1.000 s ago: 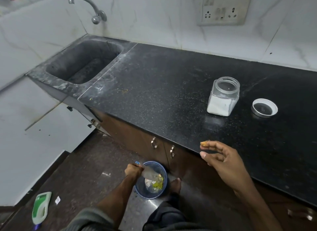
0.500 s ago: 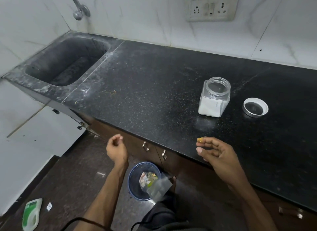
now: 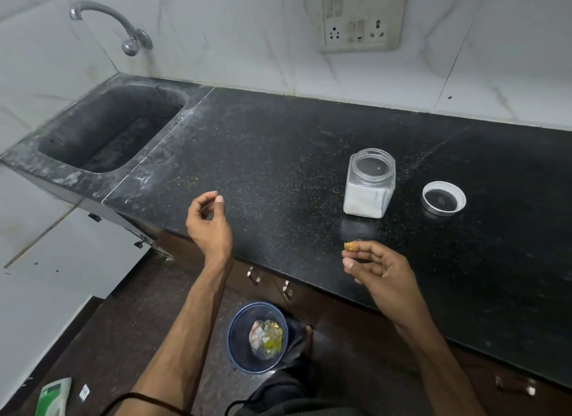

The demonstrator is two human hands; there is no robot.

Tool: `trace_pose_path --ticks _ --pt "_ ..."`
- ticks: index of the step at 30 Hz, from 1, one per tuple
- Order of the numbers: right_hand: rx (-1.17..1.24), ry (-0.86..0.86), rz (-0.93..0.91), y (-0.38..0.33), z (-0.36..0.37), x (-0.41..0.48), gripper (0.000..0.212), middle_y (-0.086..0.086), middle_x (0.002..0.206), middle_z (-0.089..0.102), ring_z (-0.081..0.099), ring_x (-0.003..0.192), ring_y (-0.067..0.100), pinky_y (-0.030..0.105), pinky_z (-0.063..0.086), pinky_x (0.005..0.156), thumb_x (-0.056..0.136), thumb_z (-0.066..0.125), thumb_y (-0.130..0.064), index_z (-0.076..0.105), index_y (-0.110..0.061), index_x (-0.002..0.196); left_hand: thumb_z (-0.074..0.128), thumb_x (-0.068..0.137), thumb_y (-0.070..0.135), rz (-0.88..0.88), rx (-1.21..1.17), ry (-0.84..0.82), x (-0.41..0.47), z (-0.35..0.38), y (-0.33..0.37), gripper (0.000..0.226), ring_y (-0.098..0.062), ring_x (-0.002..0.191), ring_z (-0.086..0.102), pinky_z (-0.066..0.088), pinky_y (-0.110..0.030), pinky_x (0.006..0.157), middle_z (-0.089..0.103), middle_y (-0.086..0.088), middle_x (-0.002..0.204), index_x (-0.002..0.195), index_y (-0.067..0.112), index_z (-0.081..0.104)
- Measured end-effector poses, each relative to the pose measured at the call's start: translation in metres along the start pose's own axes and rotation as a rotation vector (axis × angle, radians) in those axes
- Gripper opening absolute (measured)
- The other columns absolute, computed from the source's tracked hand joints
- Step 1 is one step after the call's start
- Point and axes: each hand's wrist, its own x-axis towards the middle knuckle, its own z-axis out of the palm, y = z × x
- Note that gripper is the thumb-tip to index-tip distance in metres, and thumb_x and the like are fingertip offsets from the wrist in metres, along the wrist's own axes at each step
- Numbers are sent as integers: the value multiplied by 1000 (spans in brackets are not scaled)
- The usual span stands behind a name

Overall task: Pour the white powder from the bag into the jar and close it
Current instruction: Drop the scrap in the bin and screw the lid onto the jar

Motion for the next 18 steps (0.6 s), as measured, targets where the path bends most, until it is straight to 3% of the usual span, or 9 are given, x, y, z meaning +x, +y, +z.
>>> trace_pose_path --ticks 7,13,18 --pt "20 24 -23 -4 -10 -1 21 1 99 76 73 87 11 15 52 70 85 73 -5 71 -15 103 64 91 5 1 -13 -42 -10 12 0 11 -6 82 58 49 -28 85 66 -7 98 99 11 68" --pt "29 27 -27 -5 -14 -2 21 2 99 76 73 88 13 15 53 70 85 73 -3 71 -12 104 64 91 5 26 -35 -84 -18 21 7 10 -5 82 58 48 -18 80 67 -4 96 98 11 68" --pt "47 45 -25 -10 -15 2 20 2 98 76 72 86 12 16 53 68 85 73 -4 71 -13 104 64 91 5 11 -90 -131 -22 39 16 10 -6 82 58 47 -19 79 67 1 92 95 14 67"
